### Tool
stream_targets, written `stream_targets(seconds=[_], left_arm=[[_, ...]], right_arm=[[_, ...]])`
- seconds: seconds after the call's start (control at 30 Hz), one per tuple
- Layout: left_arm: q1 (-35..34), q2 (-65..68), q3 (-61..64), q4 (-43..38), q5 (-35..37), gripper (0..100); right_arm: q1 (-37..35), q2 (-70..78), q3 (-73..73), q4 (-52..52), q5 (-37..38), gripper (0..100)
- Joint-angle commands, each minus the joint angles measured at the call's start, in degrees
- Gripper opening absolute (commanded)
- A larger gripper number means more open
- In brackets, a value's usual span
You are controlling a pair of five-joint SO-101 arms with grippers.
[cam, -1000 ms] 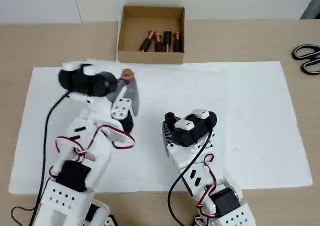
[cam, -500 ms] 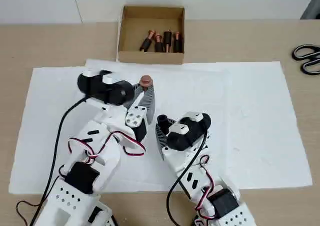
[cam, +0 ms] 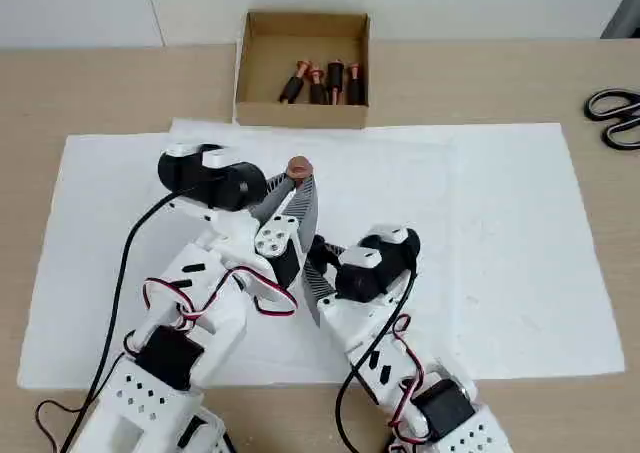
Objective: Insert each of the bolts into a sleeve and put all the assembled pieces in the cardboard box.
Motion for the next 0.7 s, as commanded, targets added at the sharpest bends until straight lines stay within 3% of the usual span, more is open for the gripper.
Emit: stream_targets(seconds=[0.0, 0.67], left_arm=[[0.26, -0.79, -0.4, -1.49, 0.44, 1], [0.97, -0.88, 2.95, -0.26, 0.26, 1]], right_arm=[[-0.31, -1.1, 0.26, -1.45, -0.26, 0.4], [-0.92, -1.19, 0.26, -1.45, -0.18, 0.4]])
